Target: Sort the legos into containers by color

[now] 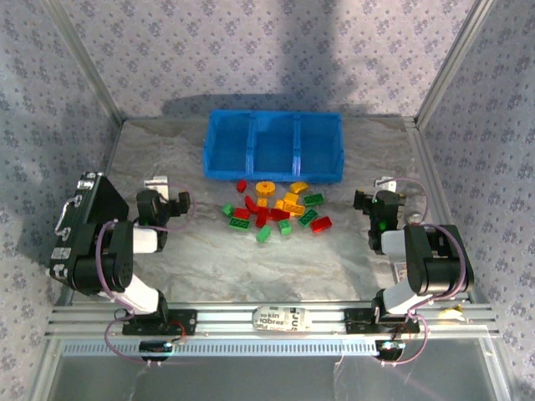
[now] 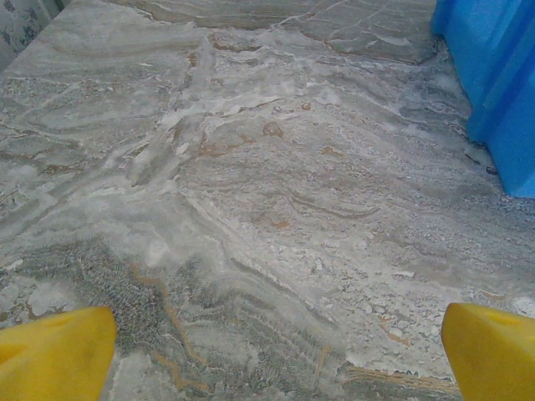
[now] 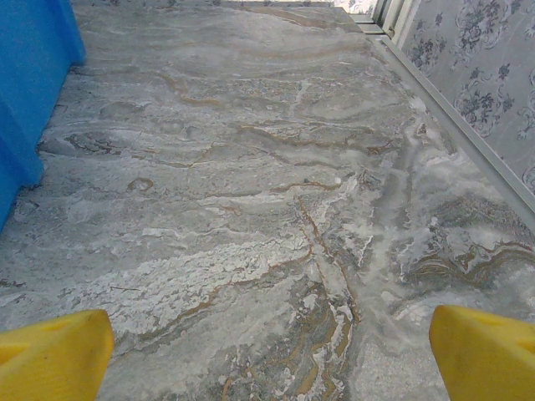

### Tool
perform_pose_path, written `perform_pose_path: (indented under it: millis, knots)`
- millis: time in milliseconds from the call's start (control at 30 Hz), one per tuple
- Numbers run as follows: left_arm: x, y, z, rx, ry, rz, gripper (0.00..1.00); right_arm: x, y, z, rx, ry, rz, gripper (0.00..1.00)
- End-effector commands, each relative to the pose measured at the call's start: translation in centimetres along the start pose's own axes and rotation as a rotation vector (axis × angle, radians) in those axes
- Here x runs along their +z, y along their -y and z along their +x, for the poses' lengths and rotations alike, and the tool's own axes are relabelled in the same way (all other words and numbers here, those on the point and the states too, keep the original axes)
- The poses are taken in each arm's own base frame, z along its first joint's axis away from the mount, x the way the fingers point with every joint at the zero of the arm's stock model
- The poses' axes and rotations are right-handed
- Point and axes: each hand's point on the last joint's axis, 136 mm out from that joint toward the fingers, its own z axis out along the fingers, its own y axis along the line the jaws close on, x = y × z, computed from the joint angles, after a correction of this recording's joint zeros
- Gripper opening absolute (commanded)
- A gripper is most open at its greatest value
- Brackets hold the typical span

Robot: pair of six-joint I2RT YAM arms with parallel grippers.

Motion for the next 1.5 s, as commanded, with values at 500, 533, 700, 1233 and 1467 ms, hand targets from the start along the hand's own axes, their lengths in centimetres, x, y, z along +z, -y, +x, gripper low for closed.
perform_pose_path:
  millis: [500, 533, 700, 1233, 1467]
  knots:
    - [-6.6, 0.1, -9.1, -0.122, 0.105, -0.152, 1.0, -4.9, -1.4, -7.7, -0.005, 0.027, -0.084, 0.99]
    - [-7.2, 0.5, -9.3, -0.137, 0.094, -0.138, 1.0, -5.5, -1.1, -8.6, 0.051, -0.014, -0.079, 0.99]
    - [-10.0, 3.2, -10.2, -0.17, 0.048, -0.036, 1.0, -7.4, -1.5, -8.0, 0.407, -0.299, -0.198, 0.99]
    - [-15.4, 18.1, -1.0, -0.001, -0.3, 0.32, 0.96, -13.6, -8.2, -4.2, 0.094, -0.432, -0.261, 0.94]
    - [-14.1, 20.2, 4.0, 0.037, -0.487, 0.338, 0.9, -13.6, -10.0, -3.0, 0.086, -0.458, -0.319, 0.91]
